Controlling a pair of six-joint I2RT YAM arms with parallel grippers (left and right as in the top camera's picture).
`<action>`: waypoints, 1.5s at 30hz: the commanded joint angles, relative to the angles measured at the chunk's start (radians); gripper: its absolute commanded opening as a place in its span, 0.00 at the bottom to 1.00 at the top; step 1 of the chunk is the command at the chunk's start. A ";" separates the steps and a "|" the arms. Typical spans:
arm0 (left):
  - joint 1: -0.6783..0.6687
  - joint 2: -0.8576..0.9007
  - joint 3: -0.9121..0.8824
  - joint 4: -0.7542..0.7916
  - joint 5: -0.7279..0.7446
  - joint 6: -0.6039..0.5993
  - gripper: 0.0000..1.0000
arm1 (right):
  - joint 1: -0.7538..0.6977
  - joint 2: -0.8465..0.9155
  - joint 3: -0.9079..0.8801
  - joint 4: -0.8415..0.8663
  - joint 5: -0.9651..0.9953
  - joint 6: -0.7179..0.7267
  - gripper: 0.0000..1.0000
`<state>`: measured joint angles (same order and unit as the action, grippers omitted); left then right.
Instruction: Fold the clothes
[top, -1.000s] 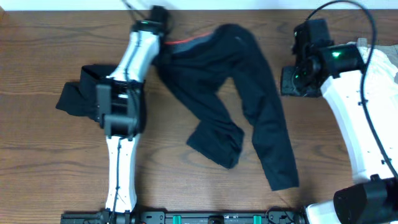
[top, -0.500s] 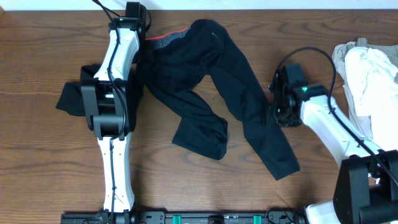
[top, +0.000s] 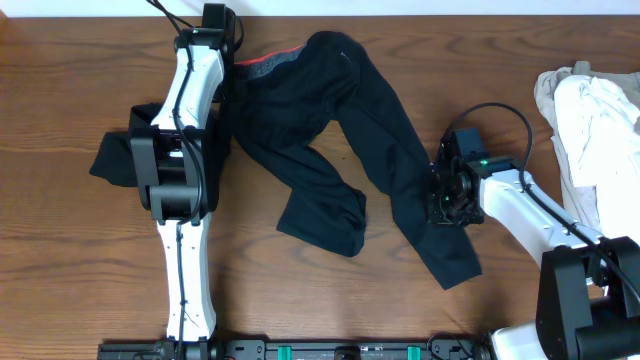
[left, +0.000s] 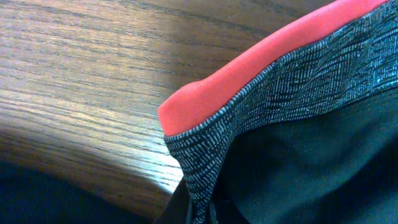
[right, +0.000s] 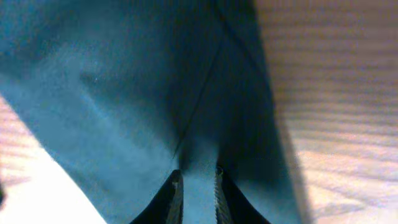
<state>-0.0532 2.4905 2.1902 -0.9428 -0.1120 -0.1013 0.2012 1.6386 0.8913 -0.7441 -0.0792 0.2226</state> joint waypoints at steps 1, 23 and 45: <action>0.004 -0.035 0.021 -0.008 -0.001 -0.009 0.07 | -0.006 0.001 -0.029 0.028 0.138 0.014 0.13; 0.003 -0.070 0.021 -0.054 0.000 -0.009 0.33 | -0.352 0.190 0.501 0.082 0.210 -0.116 0.53; 0.003 -0.593 0.021 -0.224 0.079 -0.016 0.58 | 0.266 0.130 0.373 -0.301 -0.315 -0.176 0.75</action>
<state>-0.0532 1.9842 2.1906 -1.1526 -0.0433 -0.1085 0.4118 1.7699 1.3392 -1.0485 -0.4099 0.0071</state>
